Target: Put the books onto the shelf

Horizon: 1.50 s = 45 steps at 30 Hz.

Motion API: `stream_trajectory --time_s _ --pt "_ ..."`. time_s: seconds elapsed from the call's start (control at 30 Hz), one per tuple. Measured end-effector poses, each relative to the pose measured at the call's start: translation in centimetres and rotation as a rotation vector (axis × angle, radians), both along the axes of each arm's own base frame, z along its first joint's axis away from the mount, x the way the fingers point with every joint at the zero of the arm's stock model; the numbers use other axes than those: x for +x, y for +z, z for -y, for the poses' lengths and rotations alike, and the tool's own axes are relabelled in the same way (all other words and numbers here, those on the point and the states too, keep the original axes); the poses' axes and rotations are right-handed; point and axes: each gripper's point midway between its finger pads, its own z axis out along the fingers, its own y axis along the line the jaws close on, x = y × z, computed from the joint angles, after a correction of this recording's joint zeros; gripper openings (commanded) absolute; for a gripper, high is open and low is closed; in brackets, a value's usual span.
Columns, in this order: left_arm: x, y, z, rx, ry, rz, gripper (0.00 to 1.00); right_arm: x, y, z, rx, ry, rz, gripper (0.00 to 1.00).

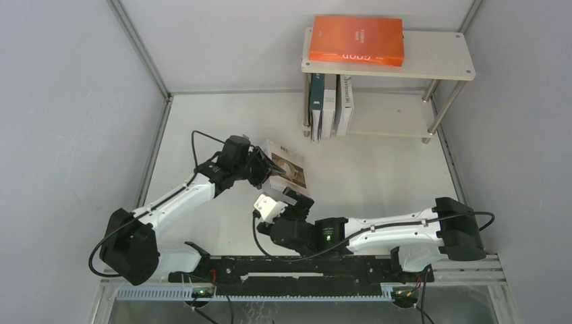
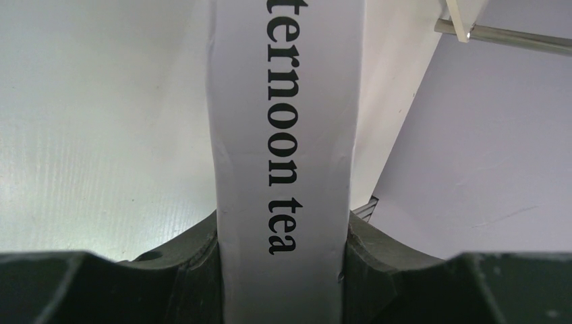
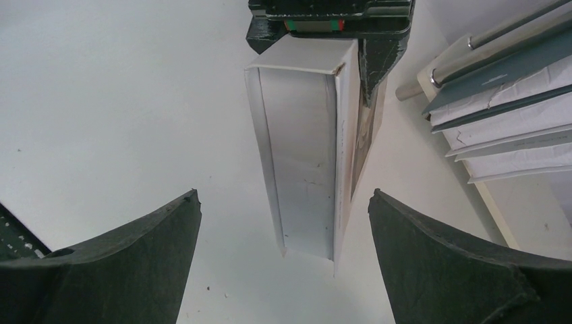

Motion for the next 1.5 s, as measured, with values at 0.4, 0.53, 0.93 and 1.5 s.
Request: stream_trajectory --time_s 0.4,0.53,0.93,1.5 --pt "-0.2 0.4 0.1 -0.001 -0.018 -0.001 0.44 2.3 -0.5 0.3 -0.009 -0.042 0.0 0.99" --pt "-0.4 0.2 0.1 0.004 -0.027 -0.008 0.44 3.0 -0.7 0.4 -0.011 -0.053 0.0 0.96" --pt "-0.5 0.3 0.1 0.003 -0.029 -0.01 0.45 3.6 -1.9 -0.3 -0.024 -0.023 -0.039 0.47" --pt "-0.6 1.2 -0.2 0.005 -0.028 0.007 0.73 3.8 -2.1 0.0 -0.025 -0.034 -0.057 0.39"
